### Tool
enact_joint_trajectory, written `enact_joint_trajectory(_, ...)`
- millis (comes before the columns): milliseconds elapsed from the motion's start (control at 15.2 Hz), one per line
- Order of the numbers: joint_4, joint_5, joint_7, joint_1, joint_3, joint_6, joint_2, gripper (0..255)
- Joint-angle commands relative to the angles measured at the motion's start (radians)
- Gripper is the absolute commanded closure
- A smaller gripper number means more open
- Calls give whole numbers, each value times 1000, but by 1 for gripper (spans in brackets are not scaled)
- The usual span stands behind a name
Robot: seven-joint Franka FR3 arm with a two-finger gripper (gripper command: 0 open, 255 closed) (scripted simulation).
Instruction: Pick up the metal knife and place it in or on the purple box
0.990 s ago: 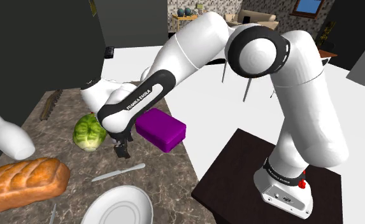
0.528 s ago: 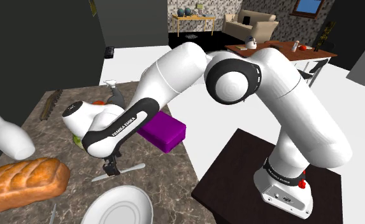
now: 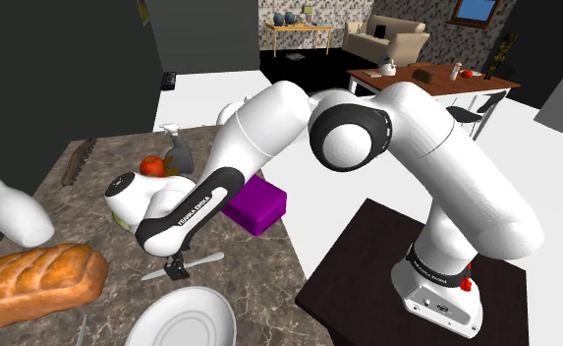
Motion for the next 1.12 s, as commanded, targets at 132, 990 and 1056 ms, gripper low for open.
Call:
enact_joint_trajectory(132, -4, -1, 2, 1, -1, 8, 4, 0)
enact_joint_trajectory(990, 1, 0, 2, 2, 0, 1, 2, 255)
enact_joint_trajectory(1056, -4, -1, 2, 1, -1, 8, 4, 255)
